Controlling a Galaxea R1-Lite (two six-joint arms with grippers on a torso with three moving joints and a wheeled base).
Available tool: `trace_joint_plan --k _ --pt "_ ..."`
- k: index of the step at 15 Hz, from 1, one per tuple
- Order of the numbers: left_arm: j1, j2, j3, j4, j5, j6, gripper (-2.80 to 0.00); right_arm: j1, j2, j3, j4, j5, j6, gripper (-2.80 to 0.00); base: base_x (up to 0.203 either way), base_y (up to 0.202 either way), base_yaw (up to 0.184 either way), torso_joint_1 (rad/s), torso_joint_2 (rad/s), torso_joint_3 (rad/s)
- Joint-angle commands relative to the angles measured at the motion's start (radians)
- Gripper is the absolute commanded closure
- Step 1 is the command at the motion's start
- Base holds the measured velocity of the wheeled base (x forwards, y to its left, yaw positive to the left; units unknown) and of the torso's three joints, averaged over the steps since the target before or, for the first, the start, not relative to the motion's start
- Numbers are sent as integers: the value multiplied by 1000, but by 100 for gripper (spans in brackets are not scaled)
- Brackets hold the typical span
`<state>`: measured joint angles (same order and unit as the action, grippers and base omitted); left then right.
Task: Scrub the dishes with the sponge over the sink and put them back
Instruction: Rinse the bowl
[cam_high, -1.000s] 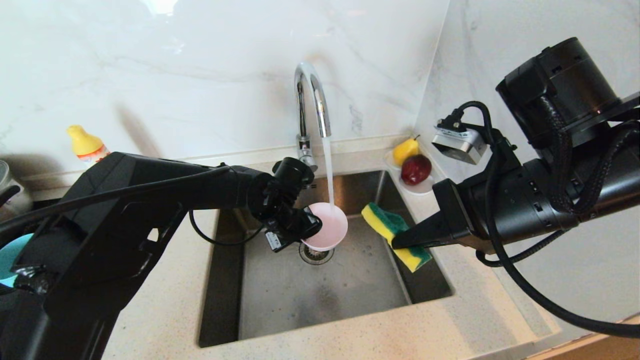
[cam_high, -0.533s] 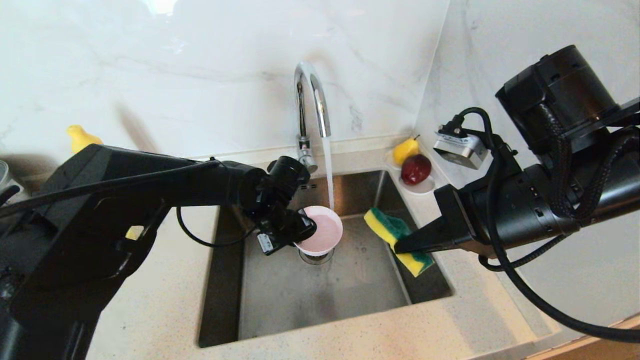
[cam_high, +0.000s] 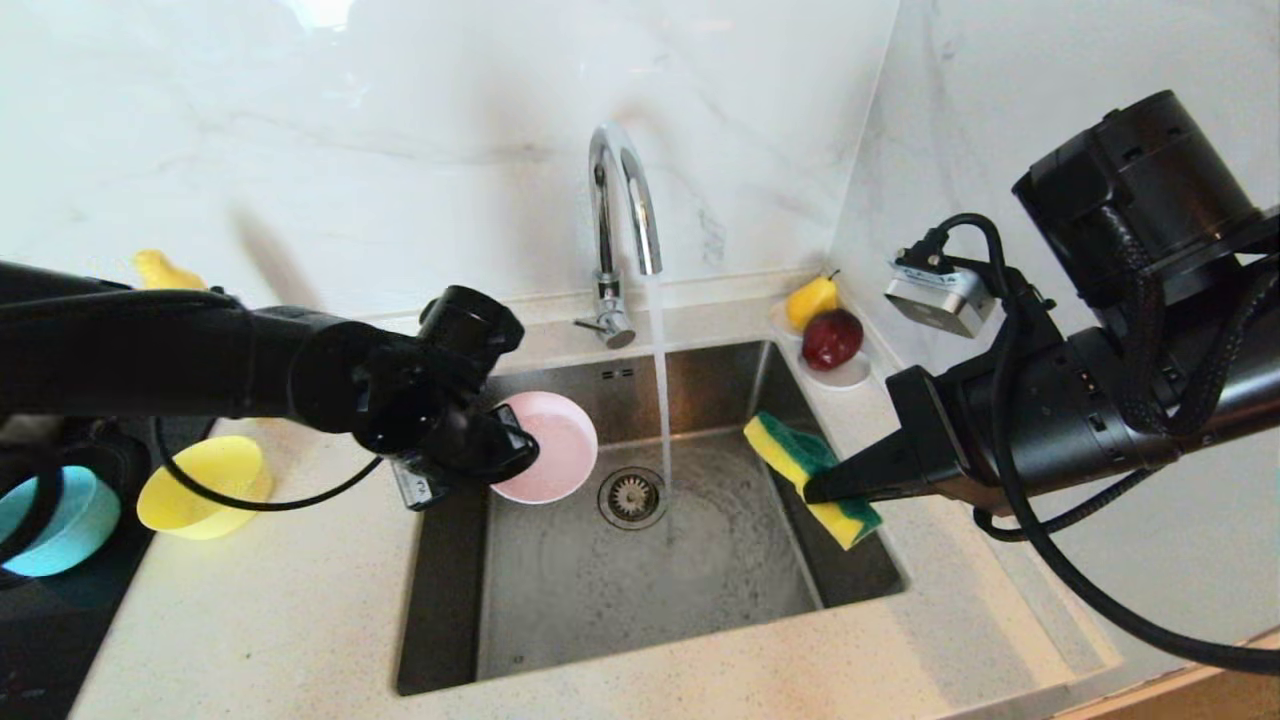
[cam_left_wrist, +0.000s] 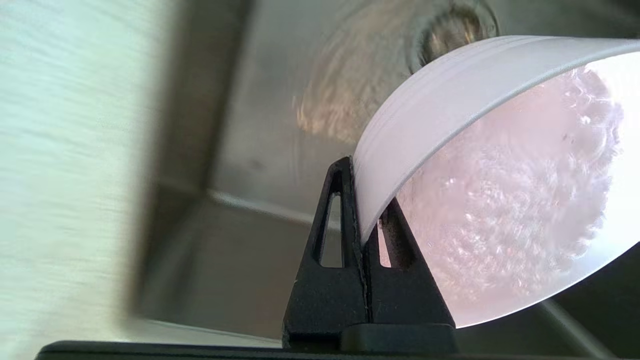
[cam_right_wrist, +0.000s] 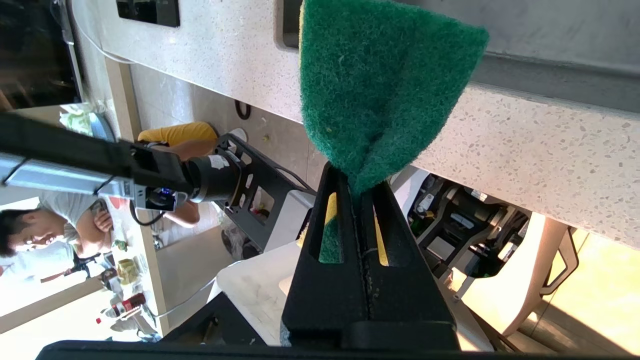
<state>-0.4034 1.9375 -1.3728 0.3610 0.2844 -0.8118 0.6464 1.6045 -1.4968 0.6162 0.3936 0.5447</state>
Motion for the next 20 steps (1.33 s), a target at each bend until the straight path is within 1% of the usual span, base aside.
trace_joint_plan --k 1,2,3,4,5,6,7,10,12,15,17,20 --pt "45 -141 153 -130 11 41 0 -1 0 1 4 1 3 0 0 0 0 0 0 0" --pt "66 -195 219 -236 15 95 0 -1 6 1 4 1 4 0 0 0 0 0 0 0" --pt "82 -229 261 -338 22 161 0 -2 12 0 4 1 3 0 0 0 0 0 0 0" --pt "91 -255 283 -419 46 224 0 -5 14 0 4 2 3 0 0 0 0 0 0 0" --pt "94 -262 289 -478 91 287 0 -5 13 0 4 4 3 0 0 0 0 0 0 0" --pt "97 -265 290 -535 126 336 0 -6 10 1 4 5 4 0 0 0 0 0 0 0" --pt "99 -267 291 -604 141 377 0 -8 8 3 5 5 4 0 0 0 0 0 0 0" --pt "107 -282 312 -808 148 498 0 -16 7 12 4 7 4 0 0 0 0 0 0 0" --pt "107 -293 333 -923 145 548 0 -16 8 10 4 7 3 0 0 0 0 0 0 0" --pt "107 -309 353 -1060 135 633 0 -16 5 13 4 9 4 0 0 0 0 0 0 0" --pt "107 -335 357 -1103 105 656 0 -16 4 15 4 11 4 0 0 0 0 0 0 0" --pt "107 -404 362 -1126 37 666 0 -16 0 15 5 11 4 0 0 0 0 0 0 0"
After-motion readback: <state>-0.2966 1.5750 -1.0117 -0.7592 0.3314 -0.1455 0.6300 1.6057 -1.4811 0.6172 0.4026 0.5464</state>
